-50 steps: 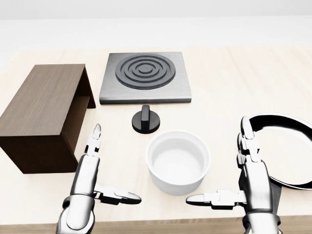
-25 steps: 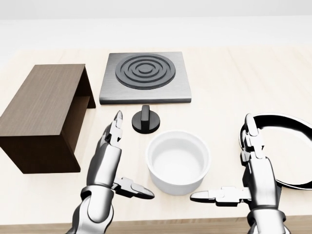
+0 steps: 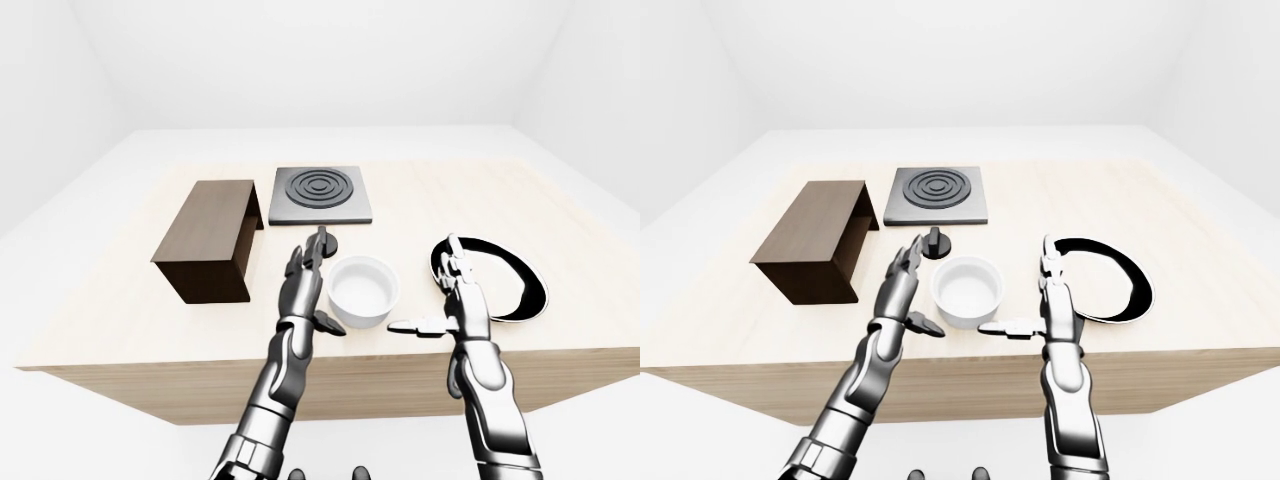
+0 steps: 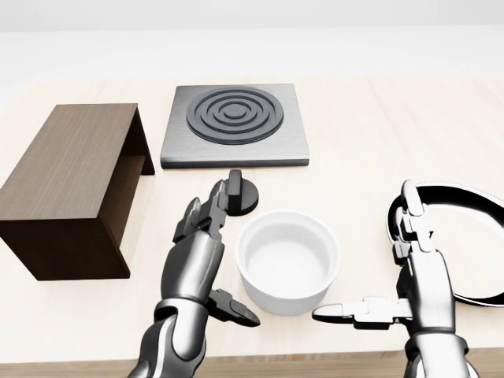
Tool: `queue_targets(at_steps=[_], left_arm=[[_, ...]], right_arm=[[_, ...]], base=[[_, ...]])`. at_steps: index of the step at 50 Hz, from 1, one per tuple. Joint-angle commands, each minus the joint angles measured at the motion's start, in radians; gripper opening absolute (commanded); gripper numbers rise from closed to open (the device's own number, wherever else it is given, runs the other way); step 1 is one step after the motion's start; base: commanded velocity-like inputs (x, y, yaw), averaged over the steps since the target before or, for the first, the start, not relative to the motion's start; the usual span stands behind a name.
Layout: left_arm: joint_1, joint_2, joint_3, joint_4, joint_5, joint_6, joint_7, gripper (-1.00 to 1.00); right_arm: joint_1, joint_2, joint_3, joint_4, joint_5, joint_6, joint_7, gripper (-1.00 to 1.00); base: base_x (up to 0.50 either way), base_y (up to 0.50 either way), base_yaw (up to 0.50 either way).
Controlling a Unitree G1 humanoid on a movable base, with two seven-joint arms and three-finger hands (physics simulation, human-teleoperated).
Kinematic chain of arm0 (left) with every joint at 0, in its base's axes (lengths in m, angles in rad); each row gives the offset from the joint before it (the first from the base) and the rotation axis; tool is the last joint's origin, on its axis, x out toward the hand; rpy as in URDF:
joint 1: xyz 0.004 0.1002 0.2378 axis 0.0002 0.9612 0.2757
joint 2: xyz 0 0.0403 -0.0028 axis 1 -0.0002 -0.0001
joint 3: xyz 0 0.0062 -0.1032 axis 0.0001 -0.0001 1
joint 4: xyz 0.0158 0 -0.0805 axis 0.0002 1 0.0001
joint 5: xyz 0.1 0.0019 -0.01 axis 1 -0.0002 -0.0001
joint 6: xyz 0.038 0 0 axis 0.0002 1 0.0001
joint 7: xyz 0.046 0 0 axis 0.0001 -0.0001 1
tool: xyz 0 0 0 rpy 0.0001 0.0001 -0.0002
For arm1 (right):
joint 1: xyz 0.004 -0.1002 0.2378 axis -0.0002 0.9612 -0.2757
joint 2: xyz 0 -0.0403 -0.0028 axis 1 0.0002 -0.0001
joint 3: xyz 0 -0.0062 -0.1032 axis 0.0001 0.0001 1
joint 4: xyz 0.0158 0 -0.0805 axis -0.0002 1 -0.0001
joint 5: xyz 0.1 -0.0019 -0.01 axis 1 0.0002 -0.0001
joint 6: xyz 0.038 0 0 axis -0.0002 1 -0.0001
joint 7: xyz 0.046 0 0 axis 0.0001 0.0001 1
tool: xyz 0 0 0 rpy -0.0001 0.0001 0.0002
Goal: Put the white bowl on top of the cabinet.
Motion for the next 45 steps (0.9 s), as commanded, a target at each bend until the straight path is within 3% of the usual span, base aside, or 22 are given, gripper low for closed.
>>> queue_targets(at_steps=[1, 9, 45], left_arm=[[-0.006, -0.021, -0.029, -0.019, 0.107, 0.0, -0.005, 1.0], [0.002, -0.039, -0.057, -0.022, 0.196, 0.0, -0.016, 1.0], [-0.081, -0.107, -0.084, 0.142, 0.359, 0.0, -0.004, 1.0]], right_arm=[[-0.009, -0.004, -0.008, 0.0, 0.006, 0.008, 0.0, 1.0], [-0.014, -0.008, -0.018, -0.004, 0.015, 0.016, 0.001, 1.0], [-0.057, -0.037, -0.066, 0.005, 0.046, 0.056, 0.002, 1.0]], base=[[0.0, 0.0, 0.0], [0.0, 0.0, 0.0], [0.0, 0.0, 0.0]])
